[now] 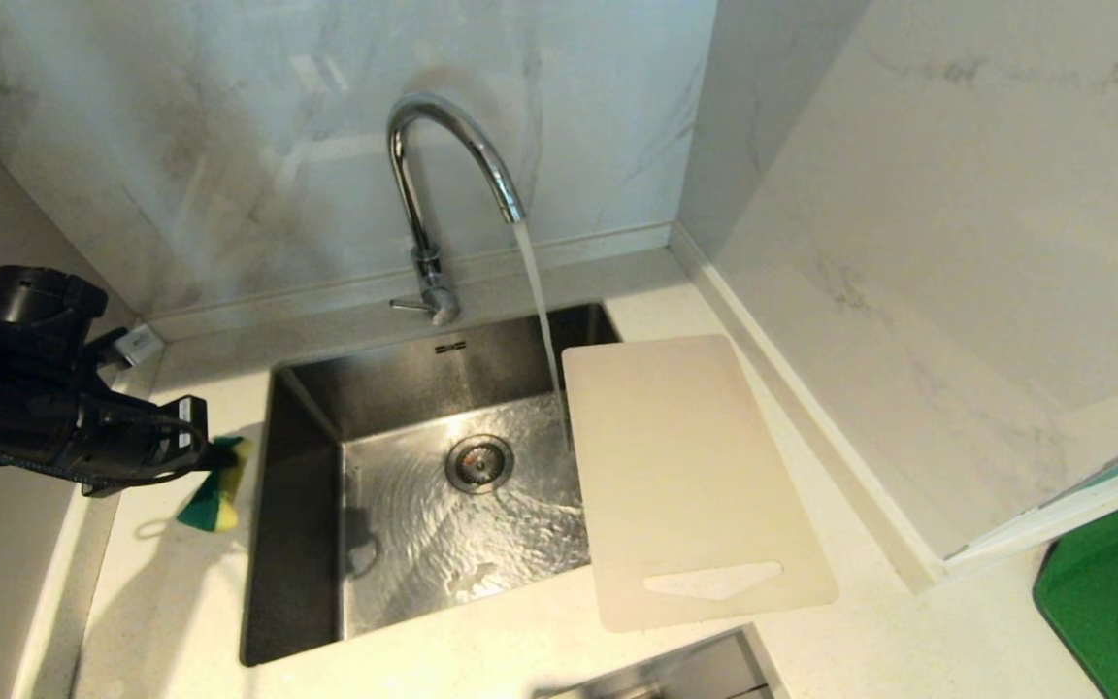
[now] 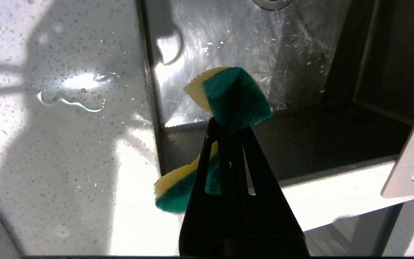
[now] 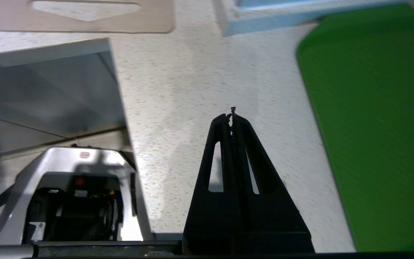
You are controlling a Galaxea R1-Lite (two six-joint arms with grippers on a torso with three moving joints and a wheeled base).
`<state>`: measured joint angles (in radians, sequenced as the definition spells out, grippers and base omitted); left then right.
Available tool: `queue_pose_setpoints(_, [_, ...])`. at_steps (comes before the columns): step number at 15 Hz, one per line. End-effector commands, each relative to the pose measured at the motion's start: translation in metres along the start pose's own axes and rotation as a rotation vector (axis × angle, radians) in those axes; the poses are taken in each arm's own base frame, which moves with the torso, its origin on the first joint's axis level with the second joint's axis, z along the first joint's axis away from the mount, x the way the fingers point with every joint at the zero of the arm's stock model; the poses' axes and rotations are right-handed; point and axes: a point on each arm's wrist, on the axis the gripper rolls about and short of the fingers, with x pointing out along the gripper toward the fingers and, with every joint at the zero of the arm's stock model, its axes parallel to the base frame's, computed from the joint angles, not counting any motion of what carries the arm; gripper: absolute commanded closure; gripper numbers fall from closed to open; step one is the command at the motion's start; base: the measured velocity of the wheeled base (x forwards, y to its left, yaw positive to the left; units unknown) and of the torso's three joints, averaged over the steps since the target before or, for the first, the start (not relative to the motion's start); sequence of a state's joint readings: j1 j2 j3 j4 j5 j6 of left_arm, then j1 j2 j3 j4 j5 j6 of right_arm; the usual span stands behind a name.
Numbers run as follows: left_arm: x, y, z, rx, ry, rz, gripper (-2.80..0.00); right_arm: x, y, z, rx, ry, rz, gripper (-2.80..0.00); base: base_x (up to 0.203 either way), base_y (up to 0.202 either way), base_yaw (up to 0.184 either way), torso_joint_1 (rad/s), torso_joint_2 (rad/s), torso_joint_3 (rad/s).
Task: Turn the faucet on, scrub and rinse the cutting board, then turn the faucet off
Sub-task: Put down the cleaning cloth
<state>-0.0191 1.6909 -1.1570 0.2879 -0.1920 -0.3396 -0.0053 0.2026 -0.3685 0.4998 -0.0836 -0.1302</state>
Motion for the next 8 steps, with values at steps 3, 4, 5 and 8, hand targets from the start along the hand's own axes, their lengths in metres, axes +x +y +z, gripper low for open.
queue_pose_setpoints(3, [0.002, 0.002, -0.003, -0.001, -0.004, -0.002, 0.0, 0.018, 0.008, -0.044, 0.018, -0.212, 0.048, 0.0, 0.0, 0.0, 0.0, 0.0, 0.0, 0.0])
queue_pose_setpoints(4, [0.002, 0.002, -0.002, -0.003, -0.008, 0.0, 0.0, 0.026, 0.01, -0.046, 0.025, -0.269, 0.063, 0.0, 0.0, 0.0, 0.0, 0.0, 0.0, 0.0])
queue_pose_setpoints(5, [0.003, 0.003, -0.003, -0.006, -0.005, 0.003, 0.0, 0.03, 0.01, -0.045, 0.028, -0.333, 0.074, 0.0, 0.0, 0.0, 0.0, 0.0, 0.0, 0.0])
queue_pose_setpoints(8, [0.005, 0.005, -0.004, -0.007, 0.004, 0.008, 0.0, 0.032, 0.011, -0.047, 0.059, -0.338, 0.087, 0.0, 0.0, 0.0, 0.0, 0.0, 0.0, 0.0])
